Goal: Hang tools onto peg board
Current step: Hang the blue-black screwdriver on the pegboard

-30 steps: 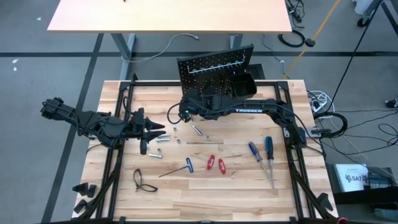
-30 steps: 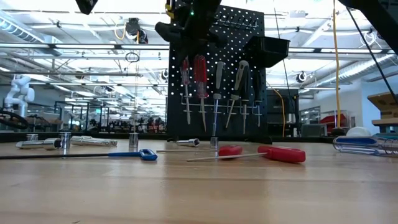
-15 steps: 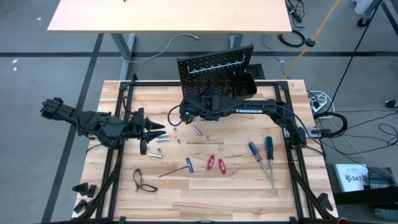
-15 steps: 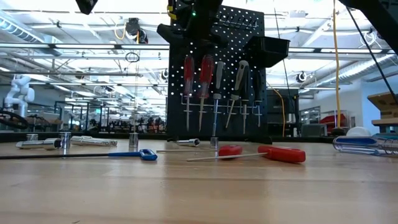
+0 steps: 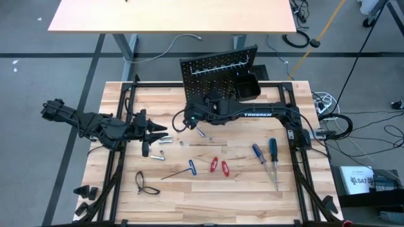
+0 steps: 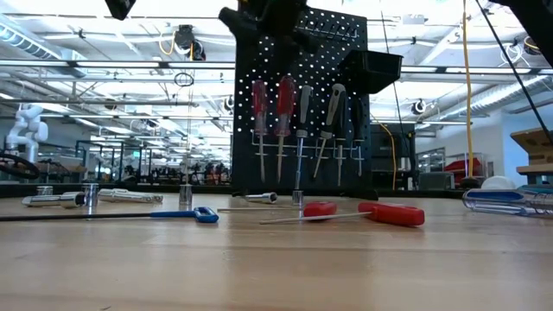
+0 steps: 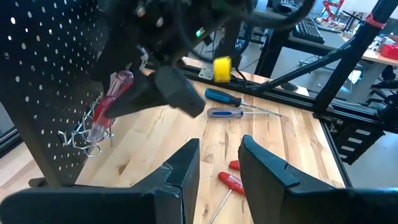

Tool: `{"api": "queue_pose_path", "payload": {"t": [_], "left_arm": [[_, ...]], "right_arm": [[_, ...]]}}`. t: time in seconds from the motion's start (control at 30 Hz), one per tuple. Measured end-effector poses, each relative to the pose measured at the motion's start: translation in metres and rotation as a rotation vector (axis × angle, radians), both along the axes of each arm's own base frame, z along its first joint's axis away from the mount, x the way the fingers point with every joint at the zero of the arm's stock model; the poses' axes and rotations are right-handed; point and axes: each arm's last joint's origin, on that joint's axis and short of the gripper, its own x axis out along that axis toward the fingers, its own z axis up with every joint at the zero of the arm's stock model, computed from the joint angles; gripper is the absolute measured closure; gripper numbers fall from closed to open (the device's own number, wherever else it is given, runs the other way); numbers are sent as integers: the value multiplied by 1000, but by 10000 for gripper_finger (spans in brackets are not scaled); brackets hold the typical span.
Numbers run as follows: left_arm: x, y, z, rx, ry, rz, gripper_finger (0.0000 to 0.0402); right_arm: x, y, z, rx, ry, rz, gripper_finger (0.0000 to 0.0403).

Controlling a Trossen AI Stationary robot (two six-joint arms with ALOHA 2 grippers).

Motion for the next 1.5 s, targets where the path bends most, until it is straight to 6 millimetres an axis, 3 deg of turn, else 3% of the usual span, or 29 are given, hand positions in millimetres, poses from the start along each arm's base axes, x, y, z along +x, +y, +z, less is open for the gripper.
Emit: {"api": "queue_pose_path", "payload": {"t": [0.2, 0.4, 0.7, 0.97, 1.17, 1.33, 1.5], "left_arm": [[0, -1, 0, -7, 5, -26, 289], [-1, -3, -3, -21, 37, -94, 288], [5, -7, -7, -38, 74, -171, 288], [31, -17, -23, -25, 143, -186, 288], [58, -28, -26, -52, 61, -222, 288], [80, -37, -28, -84, -41, -257, 288], [95, -44, -39, -101, -33, -301, 288]], "right_arm": [[-8, 24, 15, 12, -42, 45, 105], [-18, 61, 29, 45, -91, 98, 105], [-41, 126, 26, 147, -45, 155, 105], [-74, 167, 19, 205, 63, 94, 105], [-107, 182, 36, 233, 65, 55, 105], [-138, 184, 61, 237, 19, 47, 105], [-164, 182, 79, 253, -17, 20, 105]]}}
